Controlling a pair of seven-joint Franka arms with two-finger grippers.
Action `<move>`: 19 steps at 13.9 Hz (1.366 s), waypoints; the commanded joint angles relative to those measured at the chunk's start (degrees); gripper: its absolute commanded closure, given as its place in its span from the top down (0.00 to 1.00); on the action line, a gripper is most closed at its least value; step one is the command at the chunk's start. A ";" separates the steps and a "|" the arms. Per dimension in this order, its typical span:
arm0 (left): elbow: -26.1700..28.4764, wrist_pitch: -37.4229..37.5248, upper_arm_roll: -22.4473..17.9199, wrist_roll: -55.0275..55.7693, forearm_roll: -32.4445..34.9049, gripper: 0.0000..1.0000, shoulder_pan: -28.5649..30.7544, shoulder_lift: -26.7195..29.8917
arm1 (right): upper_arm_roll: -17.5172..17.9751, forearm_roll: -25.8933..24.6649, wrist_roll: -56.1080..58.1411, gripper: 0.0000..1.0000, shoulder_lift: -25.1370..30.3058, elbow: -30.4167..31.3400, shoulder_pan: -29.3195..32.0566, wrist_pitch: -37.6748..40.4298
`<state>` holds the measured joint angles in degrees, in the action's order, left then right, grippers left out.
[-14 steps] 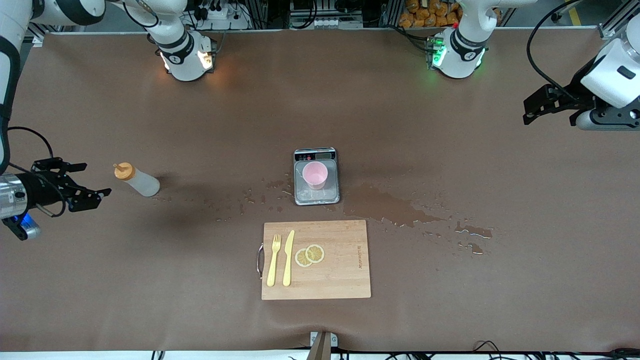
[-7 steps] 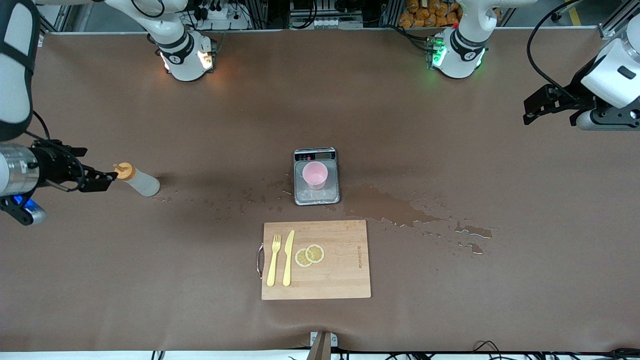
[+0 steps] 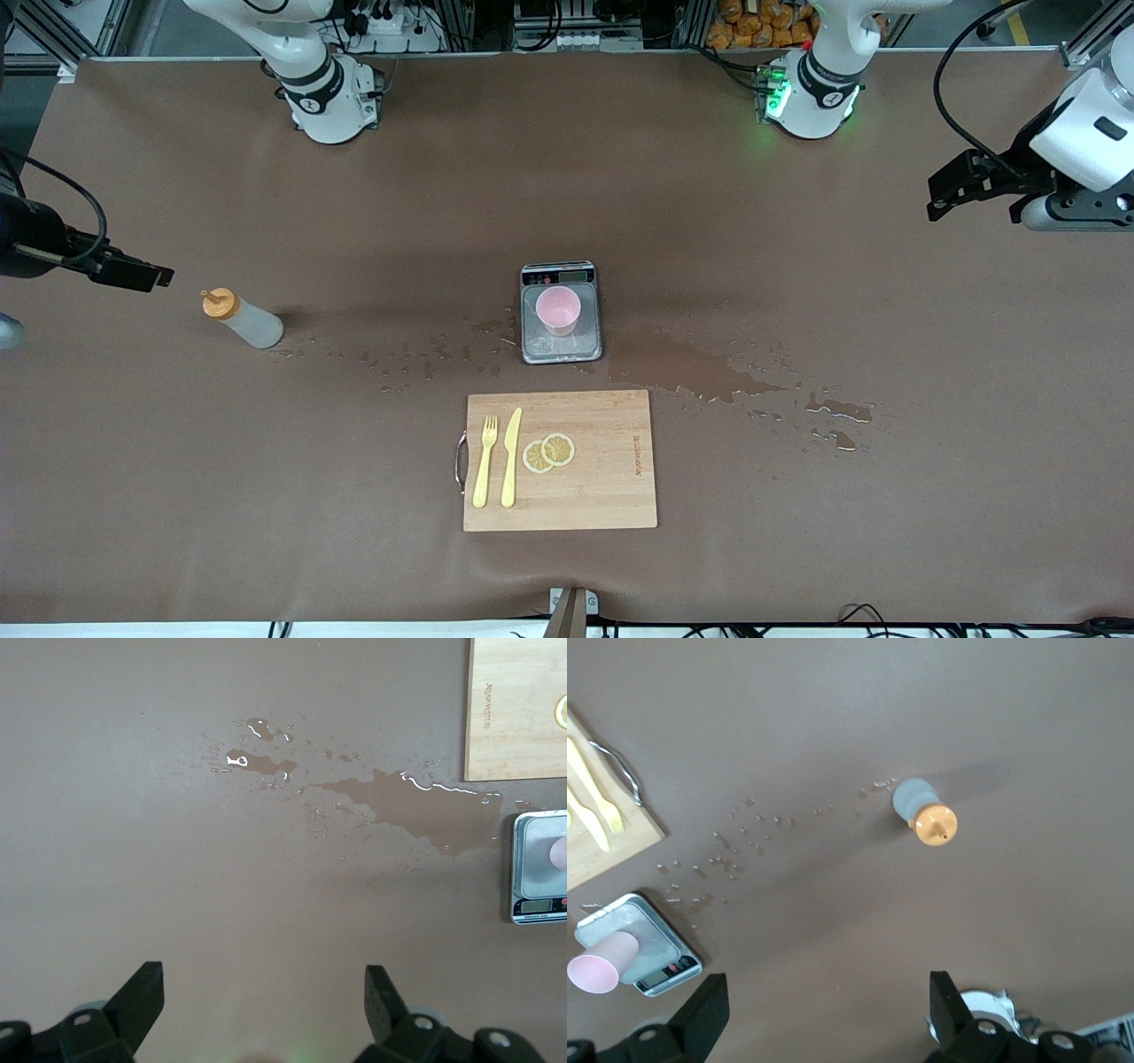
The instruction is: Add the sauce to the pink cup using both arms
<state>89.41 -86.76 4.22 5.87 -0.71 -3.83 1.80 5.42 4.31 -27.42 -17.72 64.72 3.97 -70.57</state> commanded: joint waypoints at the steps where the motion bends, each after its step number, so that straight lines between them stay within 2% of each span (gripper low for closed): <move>1: -0.03 0.45 0.09 -0.16 0.89 1.00 0.31 0.48 | -0.32 -1.24 3.67 1.00 10.41 13.49 -0.45 -6.59; 6: -0.03 0.45 0.09 0.19 0.89 1.00 0.31 0.57 | -3.83 -1.24 7.81 1.00 15.60 14.38 -3.26 -6.69; 10: -0.03 0.45 0.09 0.37 0.89 1.00 0.31 0.75 | -3.84 -0.98 8.26 1.00 17.62 19.03 -2.03 -10.81; 19: -0.03 0.45 0.17 0.37 0.89 1.00 0.23 0.75 | -4.98 -2.64 8.26 1.00 17.63 16.49 -4.23 -10.82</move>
<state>89.38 -86.76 4.16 5.87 -0.71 -3.68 1.84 1.89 3.83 -19.75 -1.15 80.75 1.33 -81.07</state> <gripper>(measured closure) 0.000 0.000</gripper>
